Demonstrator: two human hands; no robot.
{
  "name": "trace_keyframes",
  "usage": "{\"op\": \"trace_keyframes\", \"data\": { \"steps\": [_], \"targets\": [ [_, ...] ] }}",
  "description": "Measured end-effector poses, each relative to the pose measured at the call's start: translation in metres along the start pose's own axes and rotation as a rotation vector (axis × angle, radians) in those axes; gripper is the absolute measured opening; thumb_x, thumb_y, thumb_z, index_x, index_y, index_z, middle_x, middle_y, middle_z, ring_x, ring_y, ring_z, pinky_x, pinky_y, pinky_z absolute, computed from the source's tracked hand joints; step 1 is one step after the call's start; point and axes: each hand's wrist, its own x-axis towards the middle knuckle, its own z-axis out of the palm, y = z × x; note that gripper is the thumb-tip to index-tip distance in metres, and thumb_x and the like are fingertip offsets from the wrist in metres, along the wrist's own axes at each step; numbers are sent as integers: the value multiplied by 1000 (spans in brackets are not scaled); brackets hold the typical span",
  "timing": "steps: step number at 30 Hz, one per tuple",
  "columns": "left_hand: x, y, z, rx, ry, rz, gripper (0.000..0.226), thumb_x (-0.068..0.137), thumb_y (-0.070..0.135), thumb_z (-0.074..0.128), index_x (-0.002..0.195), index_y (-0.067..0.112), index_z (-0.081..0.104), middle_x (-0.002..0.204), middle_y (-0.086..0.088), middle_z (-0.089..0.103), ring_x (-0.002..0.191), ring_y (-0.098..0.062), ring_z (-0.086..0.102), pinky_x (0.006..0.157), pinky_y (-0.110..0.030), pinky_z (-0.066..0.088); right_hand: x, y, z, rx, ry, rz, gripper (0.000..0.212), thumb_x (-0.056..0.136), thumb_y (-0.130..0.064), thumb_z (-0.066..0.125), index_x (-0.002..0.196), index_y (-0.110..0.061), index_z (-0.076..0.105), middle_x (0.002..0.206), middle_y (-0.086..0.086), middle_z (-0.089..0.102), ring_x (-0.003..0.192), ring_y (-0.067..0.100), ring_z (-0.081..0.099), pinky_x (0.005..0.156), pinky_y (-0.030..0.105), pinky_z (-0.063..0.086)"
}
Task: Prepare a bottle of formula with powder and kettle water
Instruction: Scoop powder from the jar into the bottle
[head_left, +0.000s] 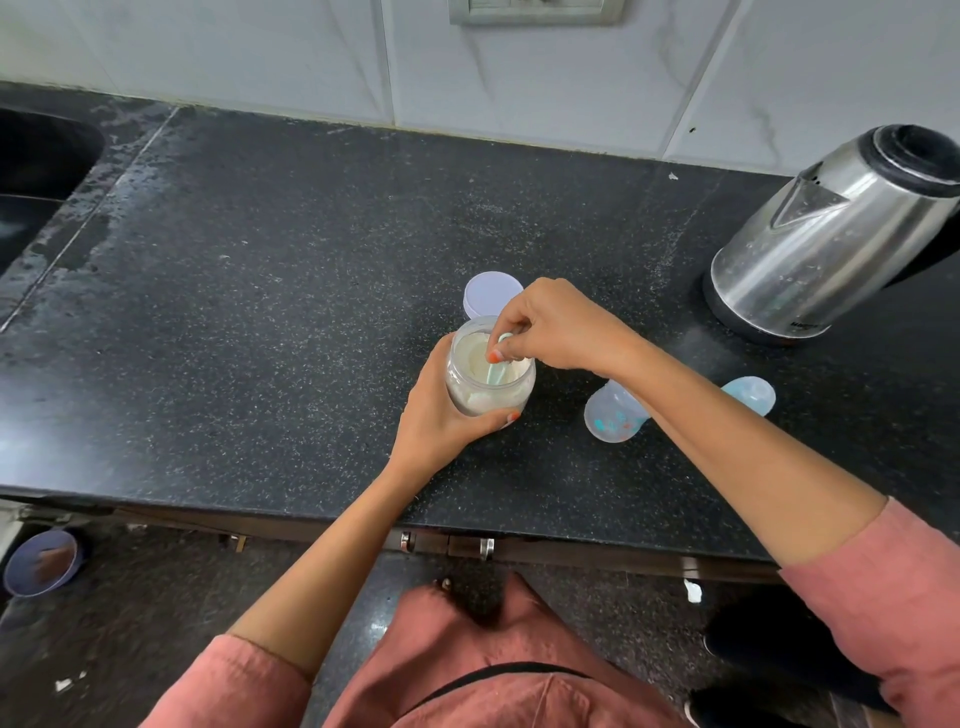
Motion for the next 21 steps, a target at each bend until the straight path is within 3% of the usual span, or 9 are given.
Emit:
{"op": "trace_keyframes", "data": {
  "steps": [4,11,18,21],
  "targets": [
    [0,0,0,2,6,9,77,52,49,77,110,69,31,110,45,48,106,20,47,80,3,33,1,6,3,-5,91,32,12,77,-19,72,87,-13,73,59,-7,48,54,5,42,48,9,32],
    [0,0,0,5,7,15,78,52,49,78,111,70,31,111,48,46,106,21,45,80,4,32,-2,10,6,-13,129,50,10,78,-20,72,85,-14,73,60,-10,49,56,2,44,53,16,32],
    [0,-2,1,-2,5,13,79,53,46,80,112,67,32,113,44,48,107,16,48,81,2,35,-8,12,7,-11,123,20,9,76,-19,73,84,-14,74,55,-15,46,49,-3,44,47,3,33],
    [0,-1,1,-2,12,16,79,53,46,80,112,67,32,113,46,47,108,17,47,80,3,34,-10,13,6,-22,167,5,8,78,-18,71,84,-13,74,55,-12,48,51,3,43,49,10,33]
  ]
}}
